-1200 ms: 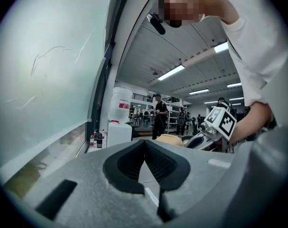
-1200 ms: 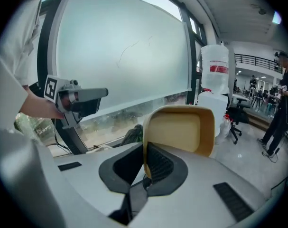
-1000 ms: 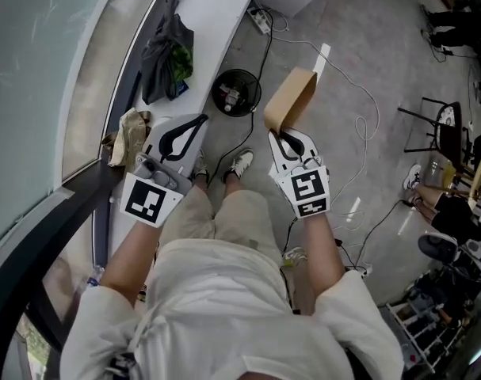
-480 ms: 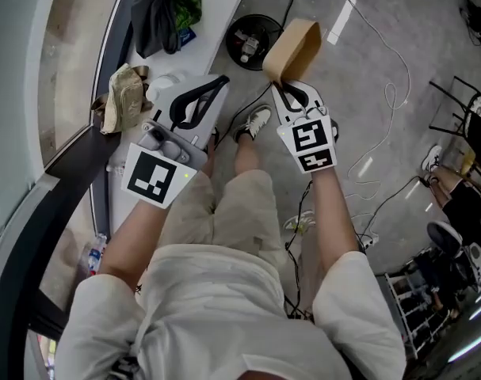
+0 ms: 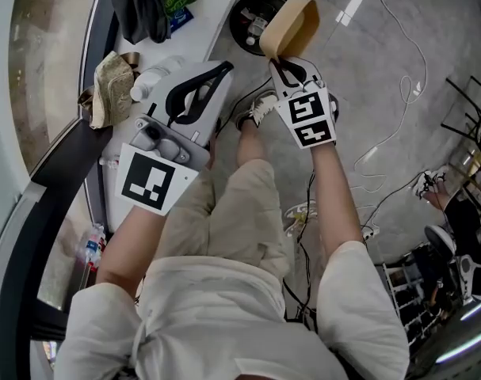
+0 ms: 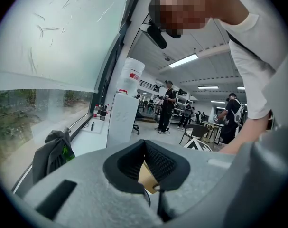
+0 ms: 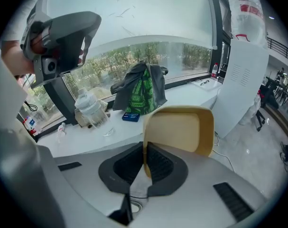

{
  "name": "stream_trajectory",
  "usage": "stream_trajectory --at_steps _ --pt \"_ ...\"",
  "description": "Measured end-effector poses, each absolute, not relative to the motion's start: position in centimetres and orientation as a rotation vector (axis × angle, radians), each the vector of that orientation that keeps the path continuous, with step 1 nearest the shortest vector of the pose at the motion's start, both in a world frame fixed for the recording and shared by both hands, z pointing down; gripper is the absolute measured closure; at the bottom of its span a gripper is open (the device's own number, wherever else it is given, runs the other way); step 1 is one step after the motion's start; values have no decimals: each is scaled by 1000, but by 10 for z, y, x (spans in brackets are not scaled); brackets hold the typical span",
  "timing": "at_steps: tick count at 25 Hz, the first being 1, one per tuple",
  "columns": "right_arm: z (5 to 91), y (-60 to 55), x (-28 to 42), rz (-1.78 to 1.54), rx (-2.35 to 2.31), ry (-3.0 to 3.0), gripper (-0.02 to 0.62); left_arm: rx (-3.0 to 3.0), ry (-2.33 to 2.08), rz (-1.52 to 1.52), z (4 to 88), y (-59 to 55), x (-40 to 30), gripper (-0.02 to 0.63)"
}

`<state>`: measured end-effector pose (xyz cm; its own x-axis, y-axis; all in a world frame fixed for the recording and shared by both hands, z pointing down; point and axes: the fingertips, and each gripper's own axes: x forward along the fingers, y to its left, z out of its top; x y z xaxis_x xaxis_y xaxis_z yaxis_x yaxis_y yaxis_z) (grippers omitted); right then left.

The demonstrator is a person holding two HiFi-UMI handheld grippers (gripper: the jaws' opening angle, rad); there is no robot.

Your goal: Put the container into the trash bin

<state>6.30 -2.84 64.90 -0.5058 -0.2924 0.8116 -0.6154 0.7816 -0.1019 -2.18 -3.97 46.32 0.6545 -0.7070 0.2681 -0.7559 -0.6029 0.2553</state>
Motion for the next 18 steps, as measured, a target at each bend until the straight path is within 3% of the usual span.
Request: stream_trajectory --at_steps 18 --pt "809 -40 78 435 384 -2013 577 2481 -1212 234 574 -76 12 591"
